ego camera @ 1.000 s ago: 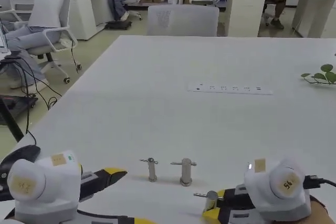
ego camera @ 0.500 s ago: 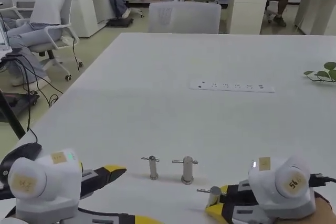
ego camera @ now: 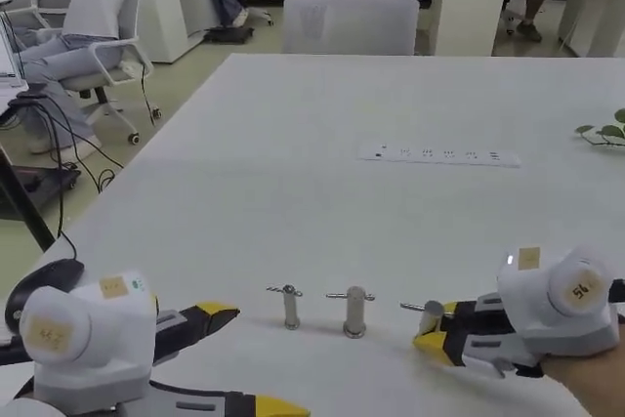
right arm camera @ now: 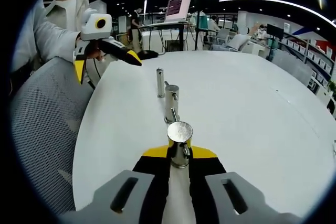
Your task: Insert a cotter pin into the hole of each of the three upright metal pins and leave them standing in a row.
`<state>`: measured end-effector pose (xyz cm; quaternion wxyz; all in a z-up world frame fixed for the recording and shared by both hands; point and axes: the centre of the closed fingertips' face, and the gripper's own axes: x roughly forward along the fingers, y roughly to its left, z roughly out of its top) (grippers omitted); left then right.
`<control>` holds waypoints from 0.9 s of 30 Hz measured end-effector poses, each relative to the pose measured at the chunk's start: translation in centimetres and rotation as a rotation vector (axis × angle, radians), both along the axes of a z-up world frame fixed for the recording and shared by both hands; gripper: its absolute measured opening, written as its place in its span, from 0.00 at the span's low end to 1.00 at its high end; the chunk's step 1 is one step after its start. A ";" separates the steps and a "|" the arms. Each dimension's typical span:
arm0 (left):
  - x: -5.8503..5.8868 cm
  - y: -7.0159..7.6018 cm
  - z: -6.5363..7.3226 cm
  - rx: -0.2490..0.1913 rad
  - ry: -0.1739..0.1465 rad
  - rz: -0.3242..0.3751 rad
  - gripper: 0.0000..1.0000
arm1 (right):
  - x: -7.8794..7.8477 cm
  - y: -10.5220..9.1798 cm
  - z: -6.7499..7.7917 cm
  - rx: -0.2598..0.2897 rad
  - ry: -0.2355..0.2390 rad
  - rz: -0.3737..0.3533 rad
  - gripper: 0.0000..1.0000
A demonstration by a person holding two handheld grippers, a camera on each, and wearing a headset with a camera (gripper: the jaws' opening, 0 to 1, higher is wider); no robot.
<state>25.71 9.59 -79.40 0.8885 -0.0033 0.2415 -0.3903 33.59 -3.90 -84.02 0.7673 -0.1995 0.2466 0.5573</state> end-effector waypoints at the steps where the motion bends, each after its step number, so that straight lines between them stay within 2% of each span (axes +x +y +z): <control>1: 0.0 0.0 0.0 0.000 0.000 0.001 0.88 | 0.2 -0.1 0.0 -0.002 -0.002 -0.002 0.13; 14: 0.0 0.1 -0.1 0.004 0.008 0.007 0.88 | 1.6 -0.5 -0.4 -0.003 0.003 0.008 0.13; 21: 0.0 0.1 -0.1 0.007 0.009 0.010 0.87 | 2.0 -0.5 -1.0 -0.002 0.023 0.018 0.13; 27: 0.1 0.3 -0.2 0.007 0.014 0.011 0.87 | 1.9 -0.4 -1.3 -0.008 0.021 0.033 0.13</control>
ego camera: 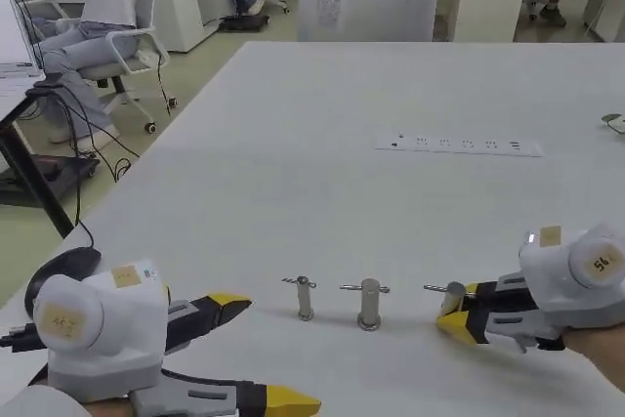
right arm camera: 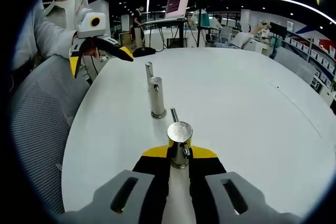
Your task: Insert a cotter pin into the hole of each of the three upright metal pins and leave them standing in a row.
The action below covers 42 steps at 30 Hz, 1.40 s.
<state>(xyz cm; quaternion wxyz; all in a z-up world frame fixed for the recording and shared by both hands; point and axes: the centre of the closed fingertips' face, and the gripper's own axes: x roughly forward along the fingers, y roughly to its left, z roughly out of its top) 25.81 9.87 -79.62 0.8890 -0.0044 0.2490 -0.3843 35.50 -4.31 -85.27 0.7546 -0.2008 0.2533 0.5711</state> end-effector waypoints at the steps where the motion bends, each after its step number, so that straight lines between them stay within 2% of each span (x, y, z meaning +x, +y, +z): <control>1: 0.0 0.0 0.0 0.001 0.001 -0.001 0.87 | 0.0 0.0 0.0 0.001 0.001 0.000 0.13; 9: 0.1 0.1 -0.1 0.001 0.005 -0.001 0.87 | -0.1 0.1 0.0 0.035 0.018 0.019 0.14; 16: 0.1 0.0 -0.2 0.001 0.006 -0.003 0.87 | -0.1 0.1 0.0 0.048 0.043 0.003 0.16; 19: 0.1 0.0 -0.1 0.002 0.003 -0.003 0.87 | -0.1 0.0 0.1 0.049 0.048 -0.012 0.22; 21: 0.2 0.0 0.0 0.000 0.000 -0.002 0.87 | 0.1 -0.3 0.2 0.043 0.043 -0.025 0.23; 23: 0.2 0.0 0.1 0.000 -0.003 -0.001 0.87 | 0.1 -0.5 0.7 0.062 0.052 -0.045 0.24; 29: 0.4 -0.1 0.4 -0.002 -0.011 0.002 0.87 | 0.0 -1.3 1.4 0.067 0.056 -0.098 0.34; 32: 0.4 -0.1 0.5 -0.006 -0.016 0.004 0.86 | -0.5 -1.6 1.8 0.075 0.060 -0.112 0.37; 36: 0.6 -0.1 0.8 -0.016 -0.021 0.016 0.86 | -1.5 -2.1 1.8 0.055 0.075 -0.135 0.40; 38: 0.7 0.0 0.8 -0.008 -0.026 0.016 0.86 | -2.0 -2.3 2.0 0.065 0.105 -0.171 0.44; 42: 0.4 -0.3 0.8 0.021 -0.040 -0.002 0.86 | -3.0 -2.5 2.4 0.057 0.108 -0.201 0.52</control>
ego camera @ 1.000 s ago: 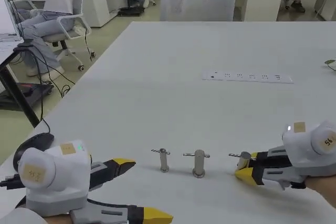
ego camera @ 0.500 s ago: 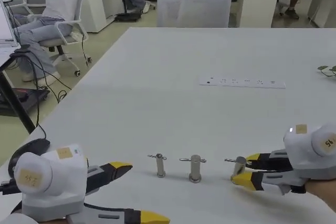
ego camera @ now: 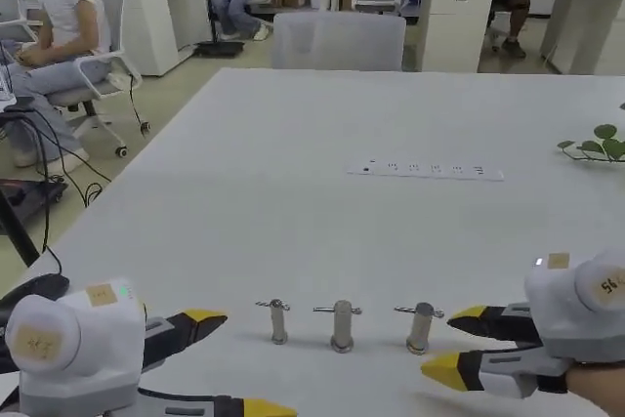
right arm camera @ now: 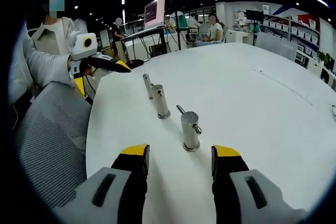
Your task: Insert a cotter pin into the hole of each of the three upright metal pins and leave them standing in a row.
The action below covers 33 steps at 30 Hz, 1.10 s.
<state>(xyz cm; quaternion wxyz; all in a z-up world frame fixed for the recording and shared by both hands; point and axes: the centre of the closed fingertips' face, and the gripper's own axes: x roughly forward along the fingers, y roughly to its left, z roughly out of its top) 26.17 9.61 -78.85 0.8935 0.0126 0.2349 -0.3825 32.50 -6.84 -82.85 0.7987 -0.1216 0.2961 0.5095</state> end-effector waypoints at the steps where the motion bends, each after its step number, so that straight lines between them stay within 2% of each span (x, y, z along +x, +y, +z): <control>1: 0.0 0.0 0.1 -0.001 -0.002 -0.001 0.86 | -0.3 0.0 0.1 0.002 -0.001 0.000 0.52; 3: -0.1 0.0 0.2 -0.007 -0.007 0.000 0.86 | -0.9 0.0 0.1 -0.001 -0.001 -0.008 0.53; 10: 0.0 0.2 0.4 -0.010 -0.019 0.007 0.86 | -2.7 0.2 1.5 0.005 -0.013 -0.041 0.56; 16: 0.0 0.4 1.0 -0.015 -0.034 0.011 0.86 | -3.9 -0.1 2.6 -0.008 -0.032 -0.056 0.64; 26: -1.0 1.0 2.3 -0.011 -0.057 0.029 0.86 | -5.1 -1.9 5.2 0.032 -0.051 -0.131 0.75; 33: -1.7 0.9 2.7 -0.009 -0.065 0.039 0.86 | -6.5 -2.8 5.6 0.031 -0.052 -0.162 0.82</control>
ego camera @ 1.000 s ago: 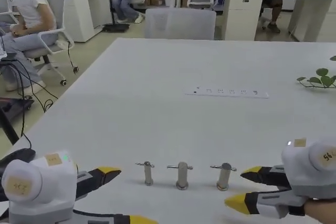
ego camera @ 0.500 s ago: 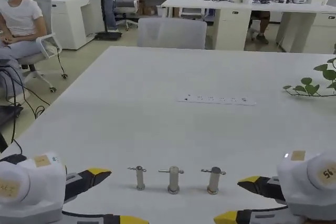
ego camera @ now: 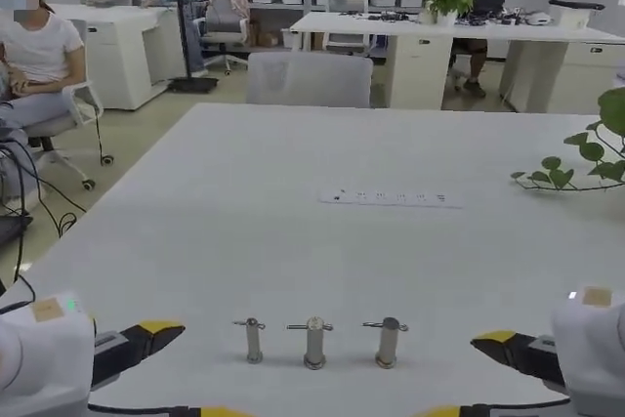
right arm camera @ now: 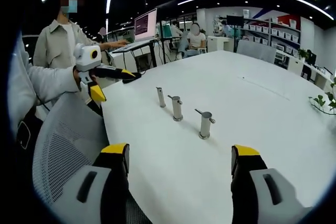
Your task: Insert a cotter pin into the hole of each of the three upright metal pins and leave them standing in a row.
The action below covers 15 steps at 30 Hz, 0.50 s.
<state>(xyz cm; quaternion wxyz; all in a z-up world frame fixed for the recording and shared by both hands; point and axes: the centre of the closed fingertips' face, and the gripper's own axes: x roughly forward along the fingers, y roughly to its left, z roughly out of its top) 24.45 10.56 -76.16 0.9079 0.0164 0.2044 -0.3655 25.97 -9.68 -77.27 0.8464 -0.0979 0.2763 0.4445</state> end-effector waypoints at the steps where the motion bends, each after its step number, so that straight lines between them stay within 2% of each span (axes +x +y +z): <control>1: -0.1 0.0 0.0 -0.001 0.000 0.000 0.86 | -0.1 -0.1 -0.1 -0.003 -0.001 -0.002 0.83; 6: -0.4 0.1 0.1 -0.004 -0.002 0.010 0.86 | -0.8 -0.5 0.0 -0.004 0.000 -0.013 0.84; 15: -0.7 0.6 0.7 -0.012 -0.012 0.033 0.86 | -1.2 -0.6 0.1 0.004 0.003 -0.020 0.84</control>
